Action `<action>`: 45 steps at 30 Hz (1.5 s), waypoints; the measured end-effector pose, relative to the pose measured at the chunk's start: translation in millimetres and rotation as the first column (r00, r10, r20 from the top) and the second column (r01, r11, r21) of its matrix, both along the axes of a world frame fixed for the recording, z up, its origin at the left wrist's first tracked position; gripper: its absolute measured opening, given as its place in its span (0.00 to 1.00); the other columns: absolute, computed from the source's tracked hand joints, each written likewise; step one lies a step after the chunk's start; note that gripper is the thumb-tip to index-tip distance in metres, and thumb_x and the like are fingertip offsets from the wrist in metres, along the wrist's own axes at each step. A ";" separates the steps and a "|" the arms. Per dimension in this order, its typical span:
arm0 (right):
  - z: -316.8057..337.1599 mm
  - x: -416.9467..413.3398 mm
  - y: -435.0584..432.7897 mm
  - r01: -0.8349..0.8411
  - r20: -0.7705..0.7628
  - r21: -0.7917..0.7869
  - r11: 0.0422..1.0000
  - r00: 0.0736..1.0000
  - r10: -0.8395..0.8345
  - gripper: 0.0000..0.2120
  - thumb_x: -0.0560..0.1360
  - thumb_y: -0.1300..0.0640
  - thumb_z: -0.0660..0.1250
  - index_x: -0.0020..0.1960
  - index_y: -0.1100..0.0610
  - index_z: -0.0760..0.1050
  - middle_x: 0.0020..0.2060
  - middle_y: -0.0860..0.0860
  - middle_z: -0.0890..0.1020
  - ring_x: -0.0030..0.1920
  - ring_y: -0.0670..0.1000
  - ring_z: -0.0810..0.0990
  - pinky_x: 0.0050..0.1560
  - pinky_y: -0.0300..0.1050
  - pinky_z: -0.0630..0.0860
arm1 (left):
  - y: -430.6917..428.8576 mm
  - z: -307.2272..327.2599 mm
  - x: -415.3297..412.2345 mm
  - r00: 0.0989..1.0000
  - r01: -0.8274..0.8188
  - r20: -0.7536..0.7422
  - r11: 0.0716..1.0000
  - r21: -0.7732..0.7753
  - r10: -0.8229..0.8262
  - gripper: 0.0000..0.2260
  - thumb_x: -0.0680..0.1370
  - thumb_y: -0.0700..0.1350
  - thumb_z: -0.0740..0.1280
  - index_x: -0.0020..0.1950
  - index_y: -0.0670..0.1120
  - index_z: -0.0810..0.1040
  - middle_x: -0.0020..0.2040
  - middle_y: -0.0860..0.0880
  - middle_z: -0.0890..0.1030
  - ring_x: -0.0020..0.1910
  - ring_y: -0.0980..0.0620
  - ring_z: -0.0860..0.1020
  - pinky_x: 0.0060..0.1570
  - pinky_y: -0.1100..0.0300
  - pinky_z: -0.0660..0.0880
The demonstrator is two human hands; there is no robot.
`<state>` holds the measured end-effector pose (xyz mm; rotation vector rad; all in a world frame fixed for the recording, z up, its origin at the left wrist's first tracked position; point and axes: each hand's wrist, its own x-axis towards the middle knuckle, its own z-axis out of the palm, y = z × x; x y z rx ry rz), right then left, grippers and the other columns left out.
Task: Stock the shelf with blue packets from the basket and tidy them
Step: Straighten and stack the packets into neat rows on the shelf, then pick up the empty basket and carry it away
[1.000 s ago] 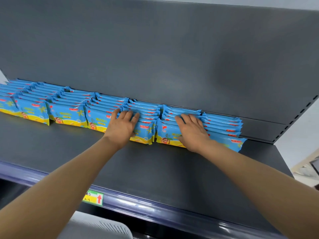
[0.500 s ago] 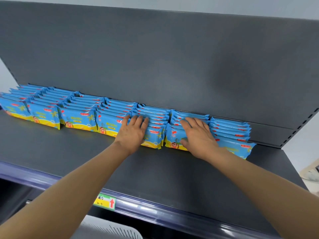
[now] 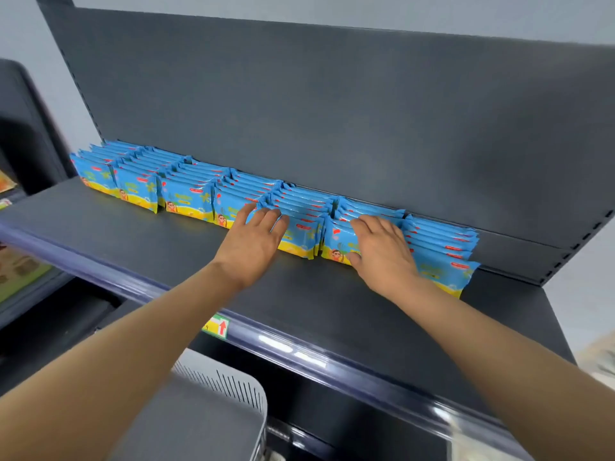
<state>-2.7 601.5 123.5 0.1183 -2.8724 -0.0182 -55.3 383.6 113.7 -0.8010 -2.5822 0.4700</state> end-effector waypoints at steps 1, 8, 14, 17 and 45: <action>-1.1 3.7 -1.2 -0.010 -0.005 0.000 1.000 1.000 0.010 0.27 0.76 0.50 0.64 0.71 0.58 0.62 0.68 0.53 0.67 0.69 0.55 0.63 0.70 0.48 0.57 | -1.0 1.0 8.7 1.000 -0.004 0.005 1.000 0.006 0.004 0.25 0.80 0.46 0.56 0.74 0.43 0.52 0.73 0.44 0.59 0.72 0.47 0.59 0.72 0.49 0.47; -7.0 26.7 -31.8 -0.082 -0.044 -0.050 0.995 0.996 0.080 0.24 0.75 0.51 0.64 0.68 0.58 0.65 0.65 0.54 0.70 0.66 0.56 0.66 0.68 0.49 0.60 | -26.5 4.7 66.0 1.000 0.001 0.021 0.995 0.099 -0.004 0.25 0.73 0.46 0.68 0.68 0.39 0.68 0.64 0.40 0.73 0.62 0.42 0.72 0.68 0.47 0.60; -9.8 45.1 -71.8 -0.117 -0.078 -0.087 0.989 0.991 0.110 0.25 0.76 0.49 0.63 0.69 0.58 0.64 0.68 0.53 0.67 0.70 0.55 0.62 0.70 0.49 0.58 | -61.3 1.4 77.6 0.999 0.026 -0.033 0.956 0.293 -0.017 0.23 0.66 0.44 0.76 0.58 0.38 0.76 0.50 0.41 0.79 0.49 0.41 0.78 0.56 0.47 0.72; -10.1 50.8 -101.6 -0.101 -0.092 -0.096 0.990 0.991 0.092 0.26 0.76 0.49 0.63 0.70 0.58 0.64 0.69 0.53 0.66 0.70 0.55 0.61 0.70 0.49 0.58 | -90.0 -5.3 78.2 1.000 -0.012 -0.014 0.939 0.344 0.017 0.23 0.70 0.47 0.72 0.61 0.39 0.74 0.53 0.42 0.78 0.52 0.41 0.77 0.57 0.49 0.69; -165.0 179.0 -254.9 0.596 0.482 -0.617 0.513 0.802 -0.352 0.29 0.74 0.51 0.67 0.71 0.57 0.64 0.68 0.59 0.68 0.68 0.60 0.65 0.69 0.58 0.63 | -336.2 -156.6 99.7 0.613 -0.675 0.789 0.545 0.498 0.038 0.25 0.75 0.51 0.68 0.68 0.42 0.68 0.63 0.43 0.72 0.54 0.46 0.74 0.50 0.55 0.70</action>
